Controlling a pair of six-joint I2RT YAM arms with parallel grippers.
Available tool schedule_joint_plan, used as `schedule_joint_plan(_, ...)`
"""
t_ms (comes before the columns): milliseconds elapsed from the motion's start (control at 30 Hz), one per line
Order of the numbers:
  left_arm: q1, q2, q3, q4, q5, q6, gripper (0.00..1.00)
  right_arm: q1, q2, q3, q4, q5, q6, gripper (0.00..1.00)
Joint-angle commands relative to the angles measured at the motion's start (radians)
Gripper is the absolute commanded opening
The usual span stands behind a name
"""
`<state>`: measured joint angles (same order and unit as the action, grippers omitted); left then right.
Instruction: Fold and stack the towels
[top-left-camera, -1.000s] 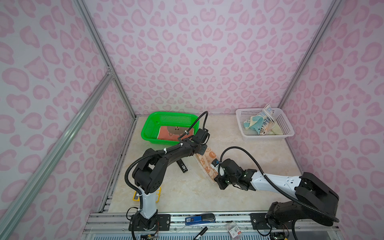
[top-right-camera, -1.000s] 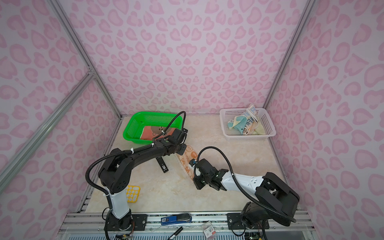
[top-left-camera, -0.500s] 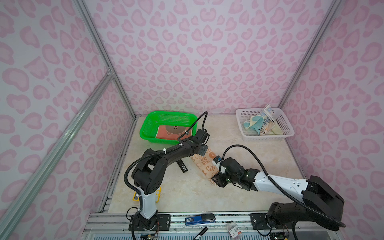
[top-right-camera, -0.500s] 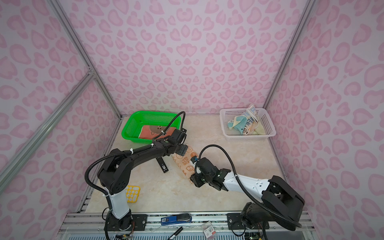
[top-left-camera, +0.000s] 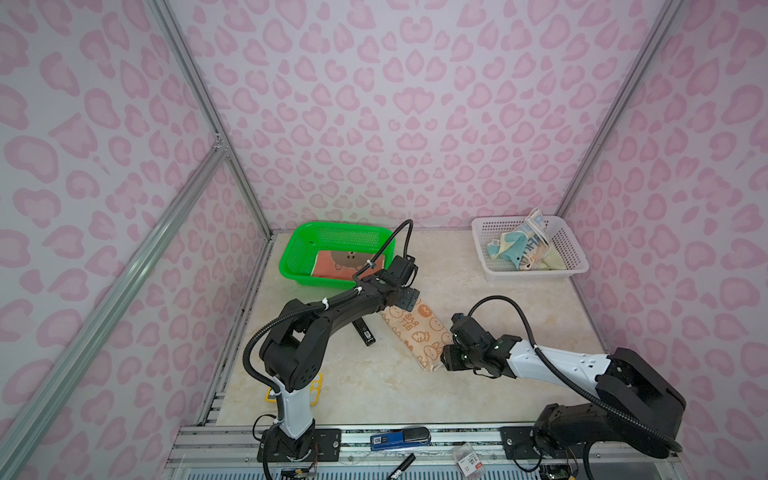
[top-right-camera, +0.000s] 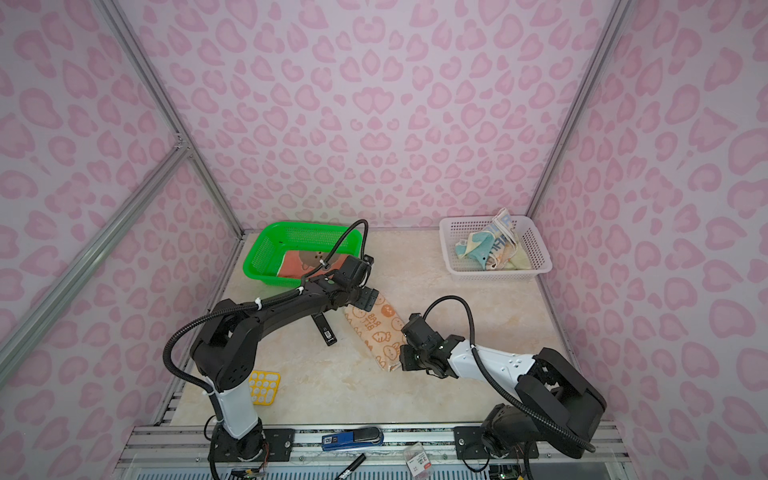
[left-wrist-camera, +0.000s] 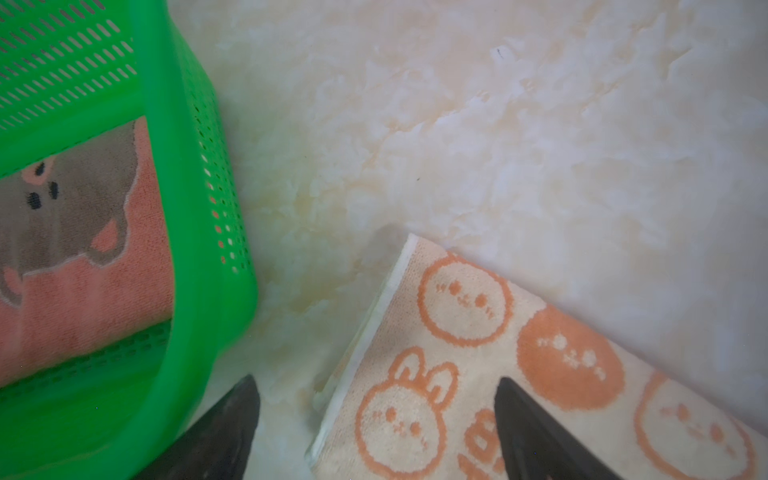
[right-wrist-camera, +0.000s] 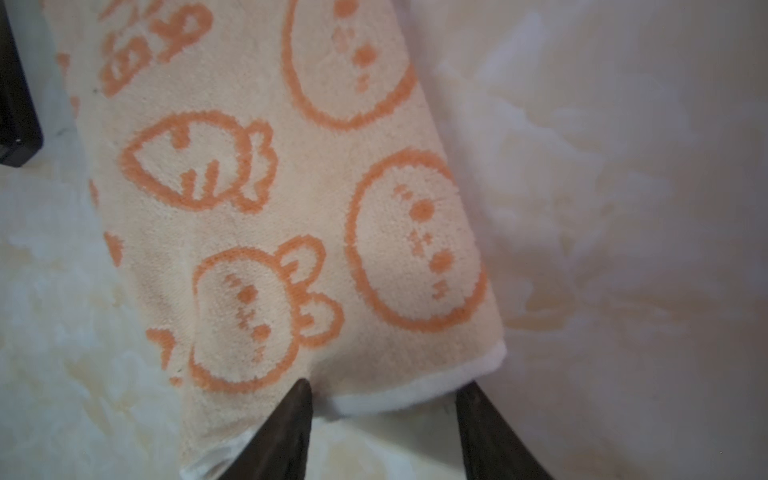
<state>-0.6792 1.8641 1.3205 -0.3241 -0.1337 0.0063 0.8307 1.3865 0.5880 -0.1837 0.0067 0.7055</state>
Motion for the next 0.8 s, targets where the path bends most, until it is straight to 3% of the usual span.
schedule_joint_plan(0,0.001,-0.013,0.014,-0.018,0.021,-0.017,0.91,-0.005,0.036,-0.007,0.034,-0.017,0.040,0.53)
schedule_joint_plan(100,0.000,-0.005,0.025,-0.031,0.028,-0.026,0.92,-0.028,0.079,0.009,0.052,-0.006,0.027,0.44)
schedule_joint_plan(200,0.001,-0.004,0.027,-0.036,0.037,-0.032,0.93,-0.066,0.094,0.017,0.051,0.007,0.008,0.18)
schedule_joint_plan(367,0.000,0.011,0.057,-0.081,0.064,-0.050,0.95,-0.172,0.086,0.062,-0.043,0.047,-0.106,0.04)
schedule_joint_plan(667,0.000,0.028,0.074,-0.102,0.158,-0.144,0.99,-0.374,0.163,0.269,-0.179,0.109,-0.445,0.05)
schedule_joint_plan(767,0.000,0.041,0.077,-0.116,0.188,-0.193,0.99,-0.430,0.218,0.329,-0.149,0.026,-0.488,0.09)
